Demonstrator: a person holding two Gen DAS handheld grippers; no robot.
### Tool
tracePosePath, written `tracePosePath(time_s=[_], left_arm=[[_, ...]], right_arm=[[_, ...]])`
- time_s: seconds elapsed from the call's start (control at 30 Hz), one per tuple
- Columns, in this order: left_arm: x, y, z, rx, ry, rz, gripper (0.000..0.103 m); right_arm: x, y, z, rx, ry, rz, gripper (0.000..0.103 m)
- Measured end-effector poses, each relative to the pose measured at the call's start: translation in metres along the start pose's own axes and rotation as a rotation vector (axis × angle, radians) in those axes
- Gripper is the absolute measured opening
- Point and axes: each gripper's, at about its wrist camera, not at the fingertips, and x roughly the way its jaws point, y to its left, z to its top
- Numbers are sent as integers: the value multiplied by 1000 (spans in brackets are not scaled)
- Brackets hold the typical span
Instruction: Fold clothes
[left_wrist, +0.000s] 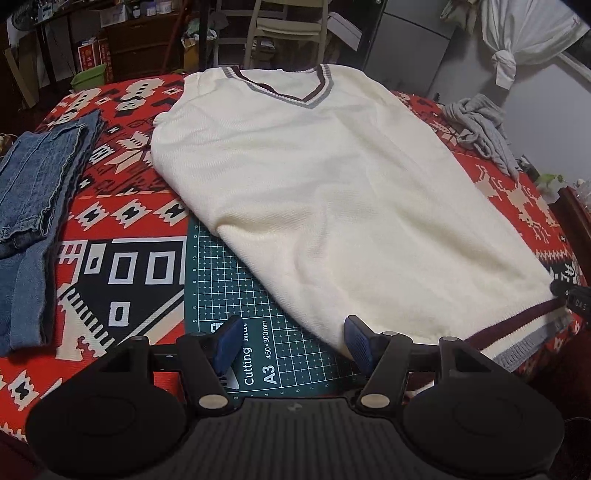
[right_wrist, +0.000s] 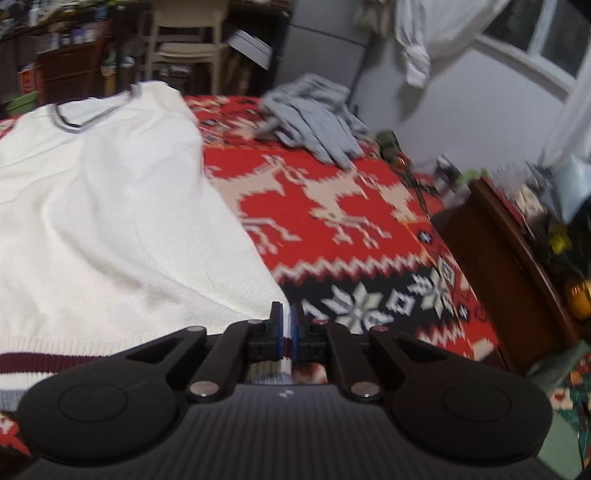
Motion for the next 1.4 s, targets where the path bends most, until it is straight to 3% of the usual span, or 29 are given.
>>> tracePosePath(time_s=[0.1,0.2,0.37,0.53,0.73,0.8,1.0,1.13,1.2,1.4], left_arm=[[-1,4,0,-11,0,2,60],[-3,8,0,-24,-6,5,60],[-4,14,2,-53,-12,4,60],[-9,23,4,-80,-30,11,60],[-18,45,2,-145,-45,27,60],[-22,51,1,-158,-52,32,60],[-30,69,-7,-199,-55,51,60],[-34,81,-12,-225,-53,50,60],[-36,85,-14,-236,-53,45,60],[-33,87,-15,-246,-48,19,60]], right_arm=[[13,-10,-4,38,59,-40,0],[21,-21,-13,85,99,-25,0],[2,-22,1,68,28,67,4],[-21,13,8,-40,-33,191,11],[-40,87,2,-229,-64,397,12],[-46,114,-3,-301,-76,458,17],[-55,174,-10,-424,-75,584,19],[-63,196,-14,-471,-84,632,19],[-66,203,-17,-492,-82,654,25],[-60,209,-23,-526,-90,597,30]])
